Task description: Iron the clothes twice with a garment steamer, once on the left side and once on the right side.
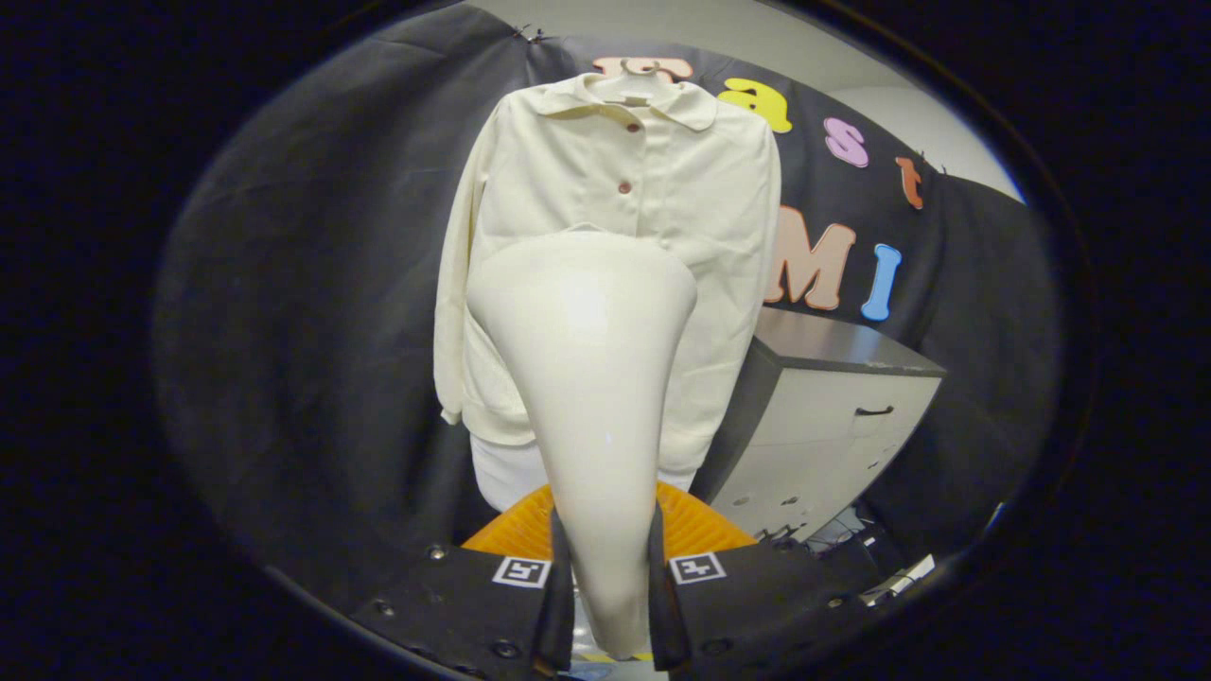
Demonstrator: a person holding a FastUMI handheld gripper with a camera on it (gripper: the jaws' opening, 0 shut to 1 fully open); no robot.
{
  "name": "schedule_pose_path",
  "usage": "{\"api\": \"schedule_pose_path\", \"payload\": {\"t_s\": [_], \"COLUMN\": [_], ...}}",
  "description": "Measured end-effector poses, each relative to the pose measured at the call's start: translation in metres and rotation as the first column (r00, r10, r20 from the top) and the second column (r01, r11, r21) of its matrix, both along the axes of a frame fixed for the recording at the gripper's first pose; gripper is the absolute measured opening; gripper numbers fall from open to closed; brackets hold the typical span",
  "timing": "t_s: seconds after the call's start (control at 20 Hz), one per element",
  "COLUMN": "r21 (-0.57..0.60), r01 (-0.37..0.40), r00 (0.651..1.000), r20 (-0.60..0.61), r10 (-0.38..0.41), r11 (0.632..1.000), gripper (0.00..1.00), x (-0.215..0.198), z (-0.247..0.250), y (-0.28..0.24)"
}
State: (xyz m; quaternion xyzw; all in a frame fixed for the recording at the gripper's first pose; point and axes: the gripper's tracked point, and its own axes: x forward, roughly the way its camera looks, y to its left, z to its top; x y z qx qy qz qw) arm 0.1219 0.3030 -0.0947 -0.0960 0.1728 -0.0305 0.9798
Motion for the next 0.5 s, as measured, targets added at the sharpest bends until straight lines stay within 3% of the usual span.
{"api": "schedule_pose_path", "payload": {"t_s": [0.5], "r21": [0.060], "r01": [0.061], "r00": [0.989], "r20": [0.131], "r10": [-0.068], "r11": [0.996], "gripper": [0.31], "x": [0.065], "z": [0.105], "y": [-0.046]}}
